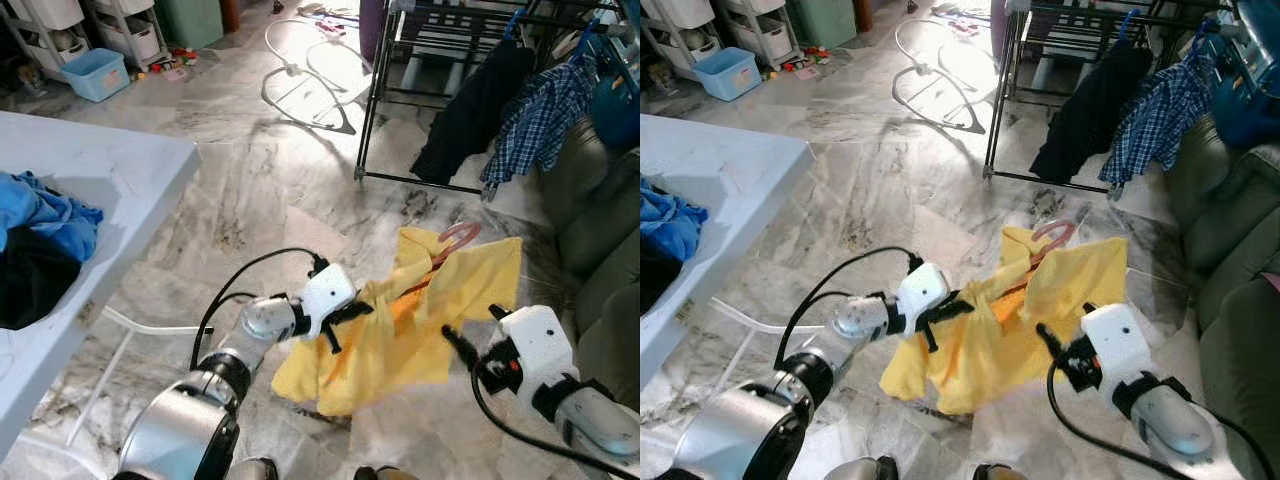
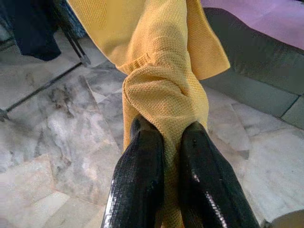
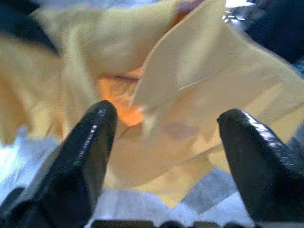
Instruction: Hang hanger
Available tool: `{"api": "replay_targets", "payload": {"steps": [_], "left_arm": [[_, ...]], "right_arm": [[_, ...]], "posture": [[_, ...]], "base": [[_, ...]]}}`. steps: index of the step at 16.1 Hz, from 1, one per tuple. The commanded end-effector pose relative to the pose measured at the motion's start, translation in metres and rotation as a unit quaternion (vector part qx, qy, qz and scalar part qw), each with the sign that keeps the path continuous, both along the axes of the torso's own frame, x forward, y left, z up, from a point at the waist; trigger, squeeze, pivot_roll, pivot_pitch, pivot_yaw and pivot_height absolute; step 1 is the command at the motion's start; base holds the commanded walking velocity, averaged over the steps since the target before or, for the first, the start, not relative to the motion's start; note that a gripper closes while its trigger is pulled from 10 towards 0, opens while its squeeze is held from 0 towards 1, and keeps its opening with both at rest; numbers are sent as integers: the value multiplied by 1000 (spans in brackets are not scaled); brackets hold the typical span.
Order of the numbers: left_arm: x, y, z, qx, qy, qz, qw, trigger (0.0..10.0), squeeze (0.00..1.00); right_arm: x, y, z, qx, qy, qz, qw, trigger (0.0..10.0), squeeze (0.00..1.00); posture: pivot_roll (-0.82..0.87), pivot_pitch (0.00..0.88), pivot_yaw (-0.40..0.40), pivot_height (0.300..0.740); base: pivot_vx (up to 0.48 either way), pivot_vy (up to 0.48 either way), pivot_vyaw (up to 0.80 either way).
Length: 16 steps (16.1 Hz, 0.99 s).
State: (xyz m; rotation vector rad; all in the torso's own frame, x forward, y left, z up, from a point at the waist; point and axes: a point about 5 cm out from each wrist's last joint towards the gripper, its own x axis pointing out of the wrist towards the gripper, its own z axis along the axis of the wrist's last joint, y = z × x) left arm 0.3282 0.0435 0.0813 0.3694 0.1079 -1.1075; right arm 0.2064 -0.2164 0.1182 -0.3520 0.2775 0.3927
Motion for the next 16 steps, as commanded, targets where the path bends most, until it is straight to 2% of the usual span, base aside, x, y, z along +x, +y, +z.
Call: {"api": "replay_targets", "payload": {"steps": [1,2,4,6,7,10,11,14,16], "left_arm": [[5,-3,11,-4,-24,-8,1000,0,0],[5,-1,12,4,-25,-16,1000,0,0],[5,3,12,19,-27,-35,999,0,0],[5,13,14,50,-32,-79,995,0,0],[5,16,14,70,-39,-93,992,0,0],[4,21,13,100,-46,-116,987,0,0],[3,22,13,107,-45,-130,985,0,0],[1,20,17,98,-49,-165,980,0,0],[-7,15,20,92,-65,-225,968,0,0]], "right_arm": [[-4,0,5,-6,-3,18,1000,10000,1000],[-11,-8,0,-65,23,37,997,10000,1000],[-22,-14,-2,-101,48,62,992,10000,1000],[-32,-34,-2,-156,68,61,984,10000,1000],[-36,-41,-1,-159,73,59,983,10000,1000],[-36,-50,6,-202,64,65,975,10000,1000],[-29,-59,16,-229,43,60,971,10000,1000],[-24,-72,21,-262,44,71,961,10000,1000],[-24,-74,17,-284,55,104,952,10000,439]], "posture": [[-111,76,-33,740],[-115,77,-31,740],[-122,79,-29,740],[-130,89,-20,740],[-130,90,-20,740],[-134,95,-14,740],[-131,95,-11,740],[-127,97,-9,740],[-121,100,-10,740]], "base": [[0,0,0],[0,0,0],[0,0,0],[0,0,0],[0,0,0],[0,0,0],[0,0,0],[0,0,0],[0,0,0]]}}
